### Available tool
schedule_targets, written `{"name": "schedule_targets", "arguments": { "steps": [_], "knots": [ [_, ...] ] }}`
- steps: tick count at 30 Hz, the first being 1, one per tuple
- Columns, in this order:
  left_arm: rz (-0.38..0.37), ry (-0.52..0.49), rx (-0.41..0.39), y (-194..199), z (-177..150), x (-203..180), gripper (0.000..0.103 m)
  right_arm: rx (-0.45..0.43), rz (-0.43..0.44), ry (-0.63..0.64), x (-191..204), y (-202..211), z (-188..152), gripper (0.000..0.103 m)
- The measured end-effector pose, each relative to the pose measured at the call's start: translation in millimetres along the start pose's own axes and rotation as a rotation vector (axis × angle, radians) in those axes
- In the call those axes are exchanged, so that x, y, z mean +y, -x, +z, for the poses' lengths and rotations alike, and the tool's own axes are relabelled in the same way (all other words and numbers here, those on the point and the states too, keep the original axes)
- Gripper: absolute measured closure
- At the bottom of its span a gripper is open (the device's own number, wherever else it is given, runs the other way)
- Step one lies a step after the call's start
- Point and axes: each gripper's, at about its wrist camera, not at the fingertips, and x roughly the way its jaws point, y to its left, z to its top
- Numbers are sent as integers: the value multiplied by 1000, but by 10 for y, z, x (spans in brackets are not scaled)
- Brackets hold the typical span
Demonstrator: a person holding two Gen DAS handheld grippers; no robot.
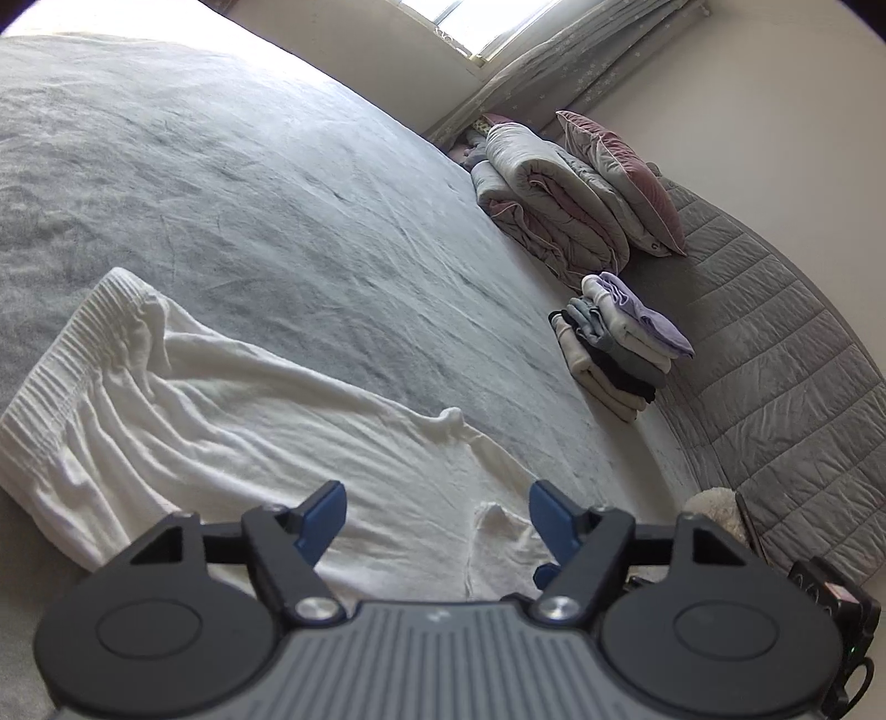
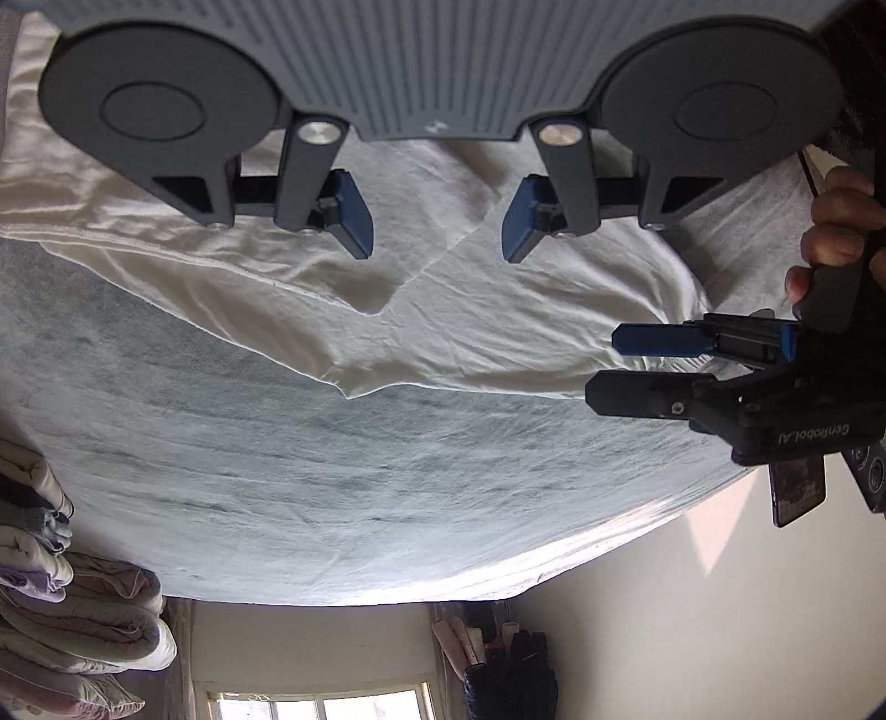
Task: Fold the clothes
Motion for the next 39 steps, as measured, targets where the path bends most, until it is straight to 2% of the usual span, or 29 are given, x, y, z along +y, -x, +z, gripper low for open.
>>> {"name": "schedule_targets", "arguments": {
  "steps": [5, 7, 9, 10, 12, 14, 17, 19, 22, 26, 28, 31, 33, 35, 39],
  "knots": [
    [-20, 36, 51, -190, -24, -18, 37, 10, -32, 106, 135, -138, -146, 47],
    [-29, 44, 66, -258, -25, -45, 37, -7, -52, 139, 143, -153, -189, 53],
    [-37, 52, 81, -327, -26, -72, 37, -28, -66, 138, 102, -142, -210, 68],
    [-42, 56, 88, -361, -26, -85, 37, -37, -68, 119, 57, -131, -211, 72],
    [-51, 63, 103, -430, -27, -112, 37, -50, -55, 30, -91, -104, -209, 90],
    [-58, 68, 118, -501, -30, -146, 37, -62, -4, -127, -316, -73, -228, 97],
    [-57, 64, 152, -623, -42, -225, 37, -81, 110, -389, -684, -44, -295, 98],
    [-56, 64, 176, -706, -64, -273, 37, -109, 145, -488, -815, 1, -354, 98],
    [-61, 82, 215, -829, -93, -313, 37, -138, 165, -517, -877, 71, -401, 97],
    [-74, 130, 234, -991, -115, -331, 41, -153, 166, -469, -813, 138, -395, 97],
    [-76, 160, 232, -1052, -116, -332, 45, -161, 163, -430, -758, 159, -382, 97],
    [-64, 179, 218, -1106, -112, -333, 61, -169, 151, -366, -680, 140, -346, 97],
    [-37, 176, 207, -1127, -120, -329, 88, -170, 146, -341, -647, 152, -351, 97],
    [-17, 172, 194, -1132, -122, -321, 100, -170, 142, -329, -622, 158, -362, 97],
    [-12, 151, 173, -1108, -96, -343, 101, -164, 153, -335, -596, 139, -319, 97]
  ]
}}
